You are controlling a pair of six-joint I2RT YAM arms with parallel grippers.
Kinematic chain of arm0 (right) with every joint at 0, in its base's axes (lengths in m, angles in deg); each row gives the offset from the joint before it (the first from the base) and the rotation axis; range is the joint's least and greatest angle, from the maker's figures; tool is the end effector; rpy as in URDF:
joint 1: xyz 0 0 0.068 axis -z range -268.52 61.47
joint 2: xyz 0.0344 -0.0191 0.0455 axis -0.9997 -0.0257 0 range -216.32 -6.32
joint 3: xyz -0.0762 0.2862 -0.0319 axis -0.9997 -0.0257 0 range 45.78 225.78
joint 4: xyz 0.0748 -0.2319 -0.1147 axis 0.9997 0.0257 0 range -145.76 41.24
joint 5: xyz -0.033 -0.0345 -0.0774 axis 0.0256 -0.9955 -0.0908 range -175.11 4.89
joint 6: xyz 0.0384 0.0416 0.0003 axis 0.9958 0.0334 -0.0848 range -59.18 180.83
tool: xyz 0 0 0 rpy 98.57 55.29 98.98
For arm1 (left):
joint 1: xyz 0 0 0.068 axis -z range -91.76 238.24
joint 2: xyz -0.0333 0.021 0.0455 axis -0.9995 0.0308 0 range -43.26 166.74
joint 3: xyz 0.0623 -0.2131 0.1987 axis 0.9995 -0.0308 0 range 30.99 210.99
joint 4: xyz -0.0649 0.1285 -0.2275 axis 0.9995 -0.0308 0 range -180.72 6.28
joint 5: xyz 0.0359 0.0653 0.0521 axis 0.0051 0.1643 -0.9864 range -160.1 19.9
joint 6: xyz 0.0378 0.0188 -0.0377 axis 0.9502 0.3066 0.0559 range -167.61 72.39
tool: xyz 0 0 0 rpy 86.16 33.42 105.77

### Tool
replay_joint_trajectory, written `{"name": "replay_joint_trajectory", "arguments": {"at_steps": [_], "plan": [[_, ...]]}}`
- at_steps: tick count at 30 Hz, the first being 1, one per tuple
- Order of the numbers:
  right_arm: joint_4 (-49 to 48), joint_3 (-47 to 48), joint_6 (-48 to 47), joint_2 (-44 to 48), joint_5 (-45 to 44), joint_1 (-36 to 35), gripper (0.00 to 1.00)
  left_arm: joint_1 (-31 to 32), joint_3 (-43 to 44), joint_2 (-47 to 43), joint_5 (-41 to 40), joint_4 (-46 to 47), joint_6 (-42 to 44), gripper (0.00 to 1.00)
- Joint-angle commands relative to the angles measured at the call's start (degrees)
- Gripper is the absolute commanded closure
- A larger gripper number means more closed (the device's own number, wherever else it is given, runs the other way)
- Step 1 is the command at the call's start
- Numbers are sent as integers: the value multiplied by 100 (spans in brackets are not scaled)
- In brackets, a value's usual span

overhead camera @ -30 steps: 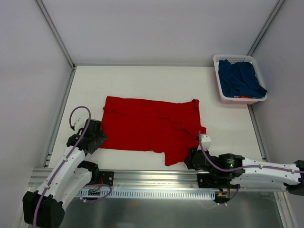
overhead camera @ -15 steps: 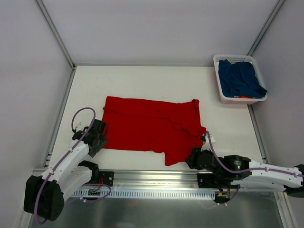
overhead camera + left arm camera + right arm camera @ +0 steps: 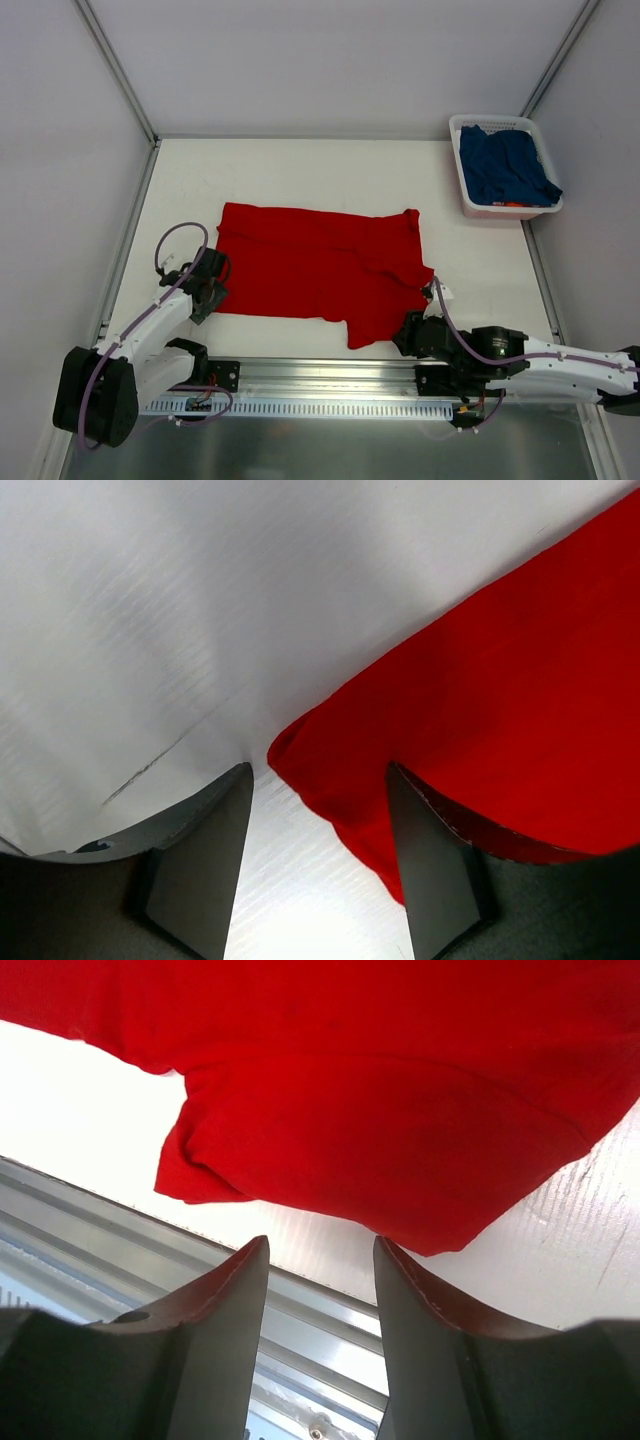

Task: Fold and stack the t-shirts
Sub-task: Grap the side of the flattened tshirt closest away from the robot with both arms

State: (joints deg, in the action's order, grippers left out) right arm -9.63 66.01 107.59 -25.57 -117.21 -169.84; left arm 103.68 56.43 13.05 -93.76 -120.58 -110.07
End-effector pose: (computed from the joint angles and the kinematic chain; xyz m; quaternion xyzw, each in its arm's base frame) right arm 0.0321 0.0706 0.1972 -0.1630 0.8796 0.2178 0.3902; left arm 0.1480 -0.0243 0.1742 -0.4193 0.8649 0.0377 0.2733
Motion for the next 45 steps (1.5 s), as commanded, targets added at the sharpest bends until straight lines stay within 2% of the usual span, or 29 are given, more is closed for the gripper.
{"name": "replay_joint_trajectory", "arguments": {"at_steps": [1, 2, 3, 5, 6, 10, 12, 18, 32, 37, 41, 45], "plan": [[-7, 245, -106, -149, -69, -24, 50, 47, 58, 160, -138, 434, -48, 44], [-16, 253, -115, -176, -77, -24, 51, 38, 102, 178, -148, 460, -39, 46], [-25, 254, -106, -220, -69, -16, 51, 47, 111, 222, -156, 495, -21, 54], [-51, 245, -97, -246, -51, -24, 53, 47, 129, 292, -121, 540, -21, 65], [-51, 227, -80, -255, -42, -16, 55, 47, 120, 310, -95, 574, -12, 76], [-122, 131, 25, -351, 54, -24, 53, 47, 32, 257, -69, 636, 5, 95], [-130, 87, 70, -404, 98, -16, 49, 47, -38, 152, -51, 636, 5, 100], [53, 51, 193, -501, 186, -33, 44, 47, -152, -85, -42, 654, 40, 100], [494, -133, 606, -677, 134, -33, 44, 38, -258, -173, 81, 751, 120, 100], [765, 234, 676, -923, -173, -33, 45, 47, -284, -182, 116, 812, 146, 100], [1047, 596, 624, -1466, -472, -33, 42, 38, -302, -156, 160, 873, 164, 100], [995, 711, 571, -1740, -561, -33, 42, 38, -319, -191, 186, 900, 207, 100]]}}
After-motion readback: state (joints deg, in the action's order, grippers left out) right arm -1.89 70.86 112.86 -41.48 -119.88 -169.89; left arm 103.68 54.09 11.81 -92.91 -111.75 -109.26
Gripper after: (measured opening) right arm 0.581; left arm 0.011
